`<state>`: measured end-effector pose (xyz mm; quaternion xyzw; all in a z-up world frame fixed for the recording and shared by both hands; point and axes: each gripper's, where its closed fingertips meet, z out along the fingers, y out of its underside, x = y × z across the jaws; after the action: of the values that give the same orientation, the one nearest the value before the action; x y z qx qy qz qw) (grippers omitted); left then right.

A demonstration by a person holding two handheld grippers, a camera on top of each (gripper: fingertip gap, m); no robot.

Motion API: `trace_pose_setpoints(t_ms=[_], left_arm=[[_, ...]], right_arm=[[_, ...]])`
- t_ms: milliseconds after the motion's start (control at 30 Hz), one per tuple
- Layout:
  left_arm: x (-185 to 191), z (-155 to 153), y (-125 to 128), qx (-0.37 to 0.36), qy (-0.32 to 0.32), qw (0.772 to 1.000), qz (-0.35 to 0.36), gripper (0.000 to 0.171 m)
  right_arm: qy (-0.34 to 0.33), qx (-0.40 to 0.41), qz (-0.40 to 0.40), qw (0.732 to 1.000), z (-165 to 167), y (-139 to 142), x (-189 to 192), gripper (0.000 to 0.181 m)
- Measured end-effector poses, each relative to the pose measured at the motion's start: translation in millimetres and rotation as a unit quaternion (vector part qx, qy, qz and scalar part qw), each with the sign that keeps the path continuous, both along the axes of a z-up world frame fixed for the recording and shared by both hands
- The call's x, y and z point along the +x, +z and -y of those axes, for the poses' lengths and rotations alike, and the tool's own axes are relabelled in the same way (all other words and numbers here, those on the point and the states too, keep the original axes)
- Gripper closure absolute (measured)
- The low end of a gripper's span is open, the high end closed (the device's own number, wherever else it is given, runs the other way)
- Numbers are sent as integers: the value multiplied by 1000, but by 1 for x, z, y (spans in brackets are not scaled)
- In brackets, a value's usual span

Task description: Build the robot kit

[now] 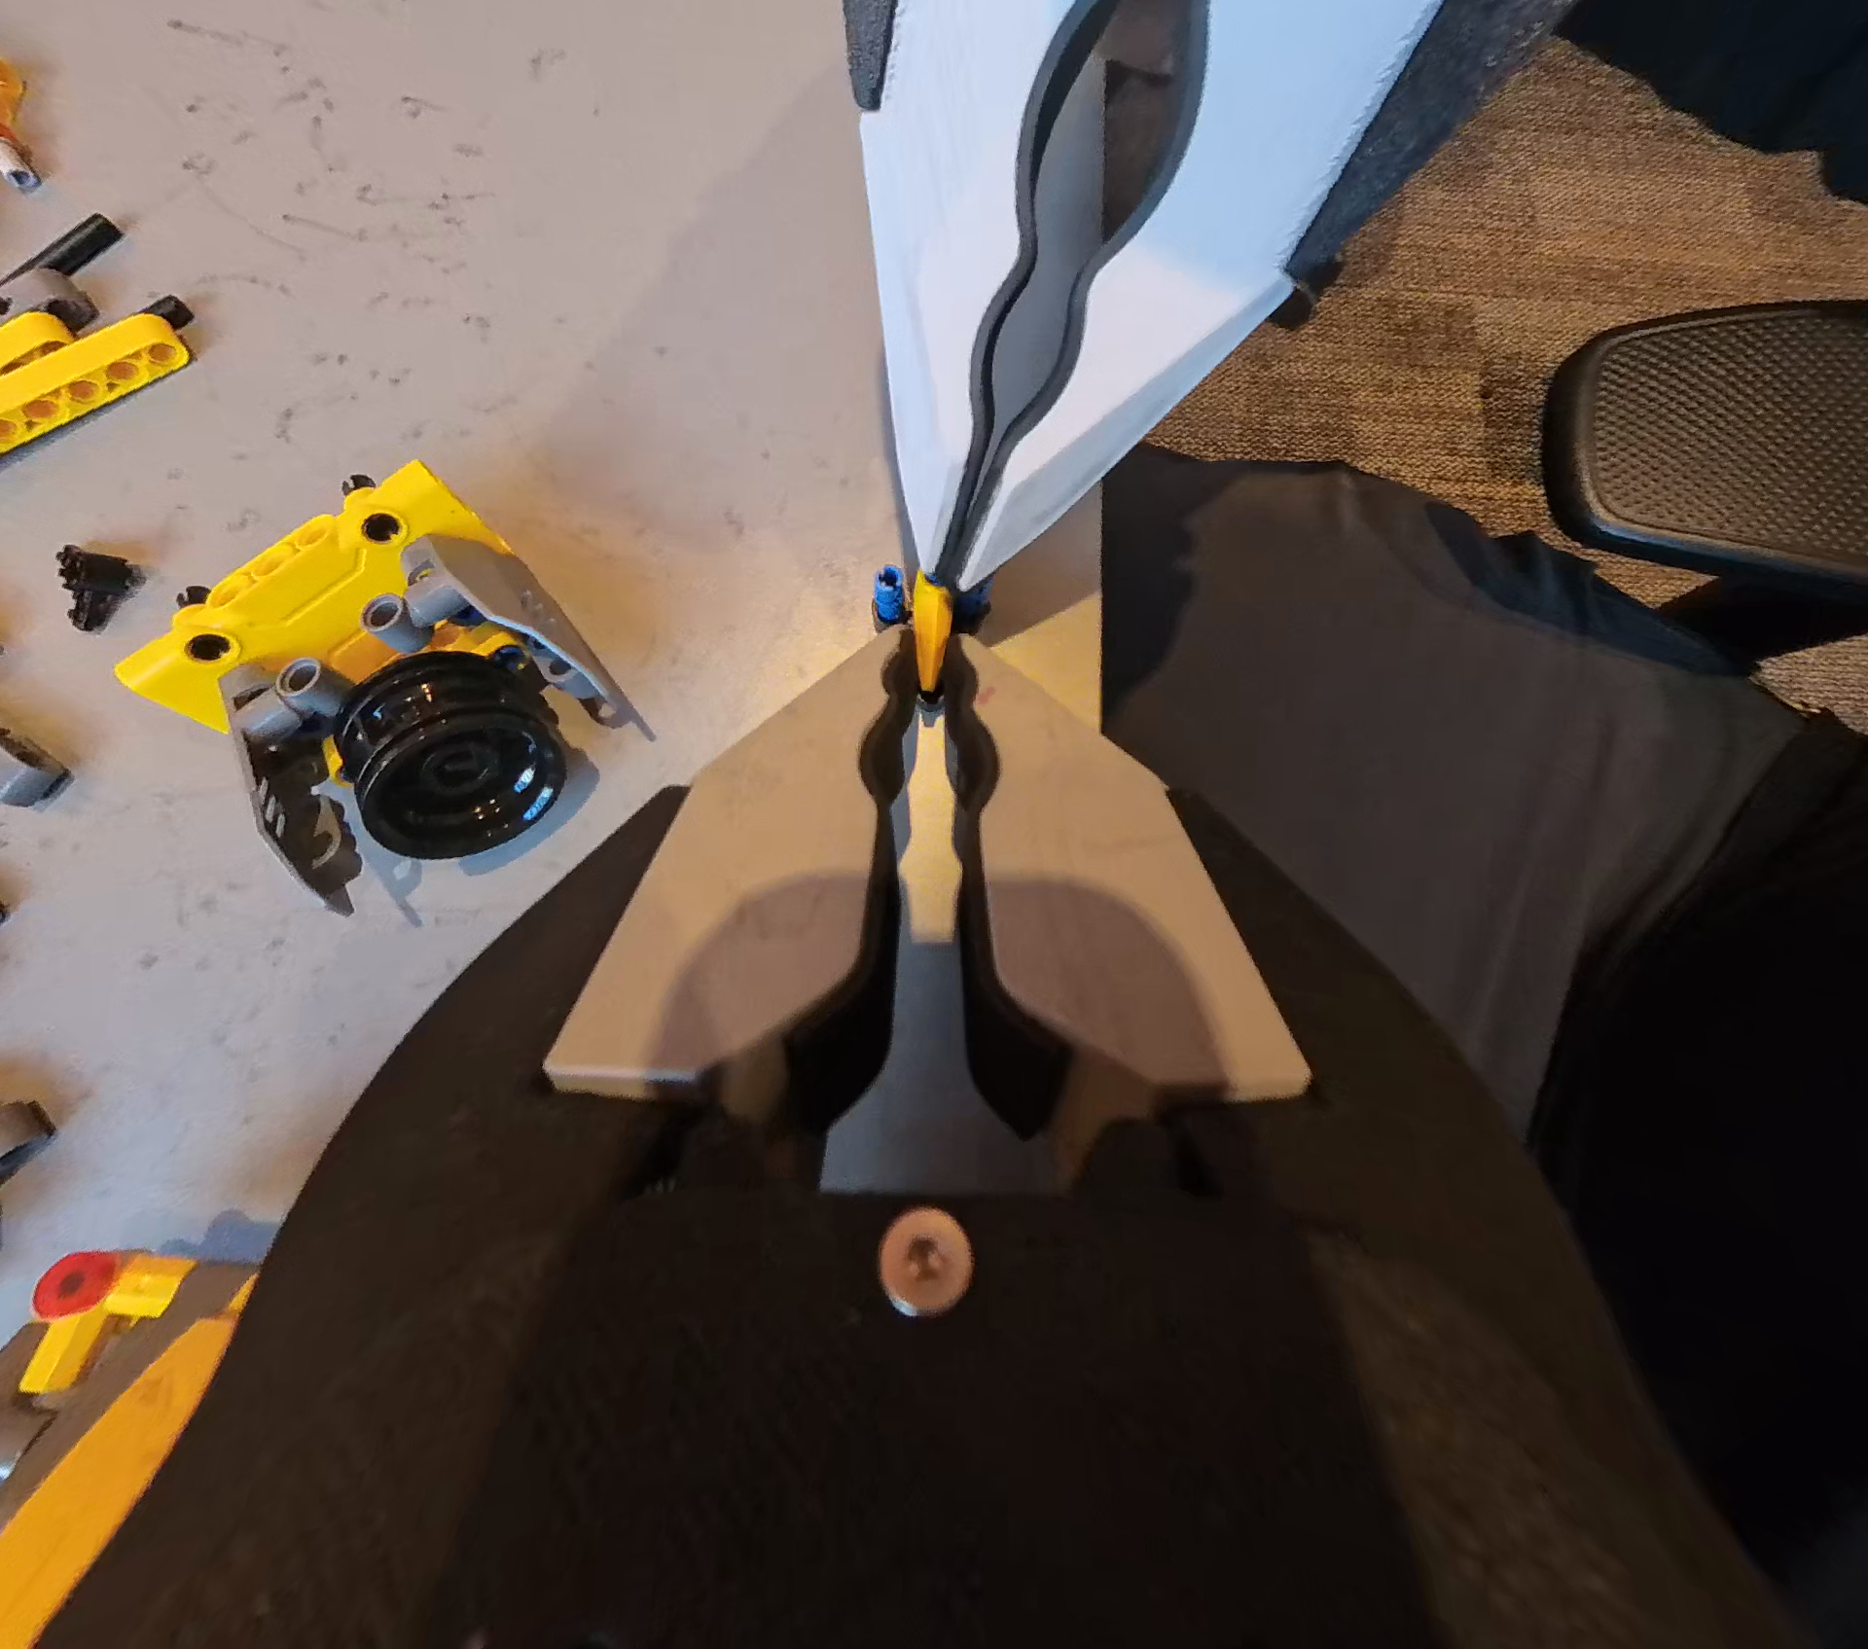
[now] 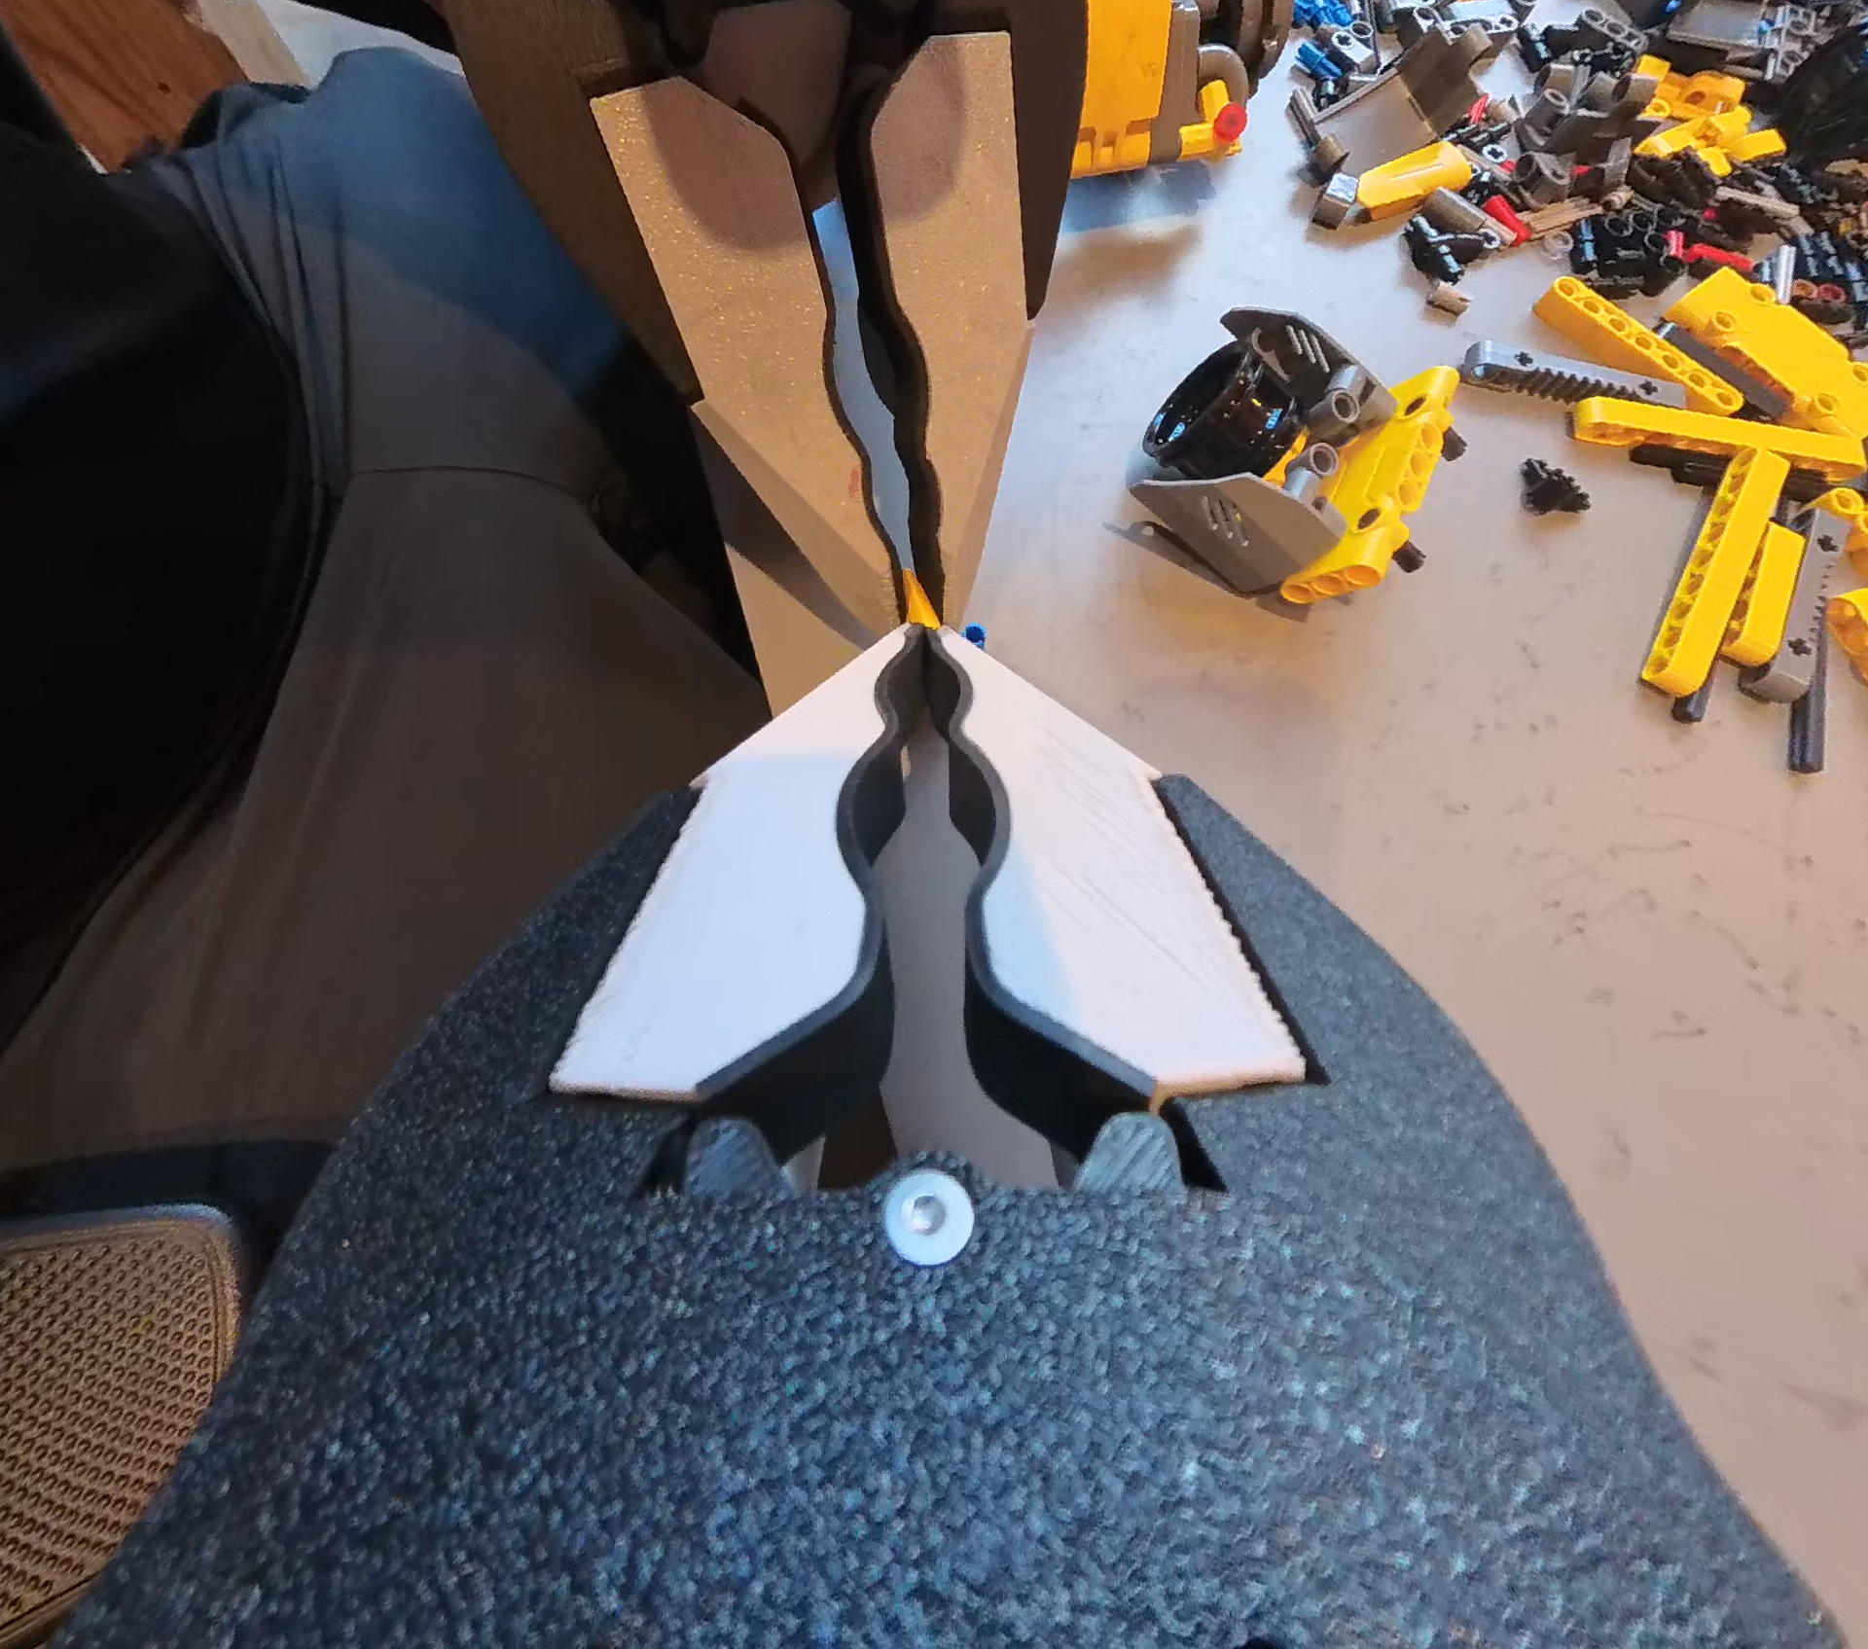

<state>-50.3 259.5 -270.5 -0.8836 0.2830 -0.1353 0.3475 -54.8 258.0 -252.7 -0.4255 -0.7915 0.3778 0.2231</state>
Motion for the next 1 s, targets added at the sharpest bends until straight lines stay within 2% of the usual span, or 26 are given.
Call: trace_pose_setpoints(t_ms=[200,500,700,1000], left_arm=[[0,-2,0,1,-2,1000,-1,168],[1,-1,15,33,-14,999,21,168],[4,1,17,38,-26,999,14,168],[4,3,16,28,-29,999,15,168]], right_arm=[[0,2,1,1000,-1,0,0,181],[1,-31,-14,999,-4,12,4,180],[11,-34,-14,999,0,14,3,170],[14,-22,-7,1000,1,10,4,175]])
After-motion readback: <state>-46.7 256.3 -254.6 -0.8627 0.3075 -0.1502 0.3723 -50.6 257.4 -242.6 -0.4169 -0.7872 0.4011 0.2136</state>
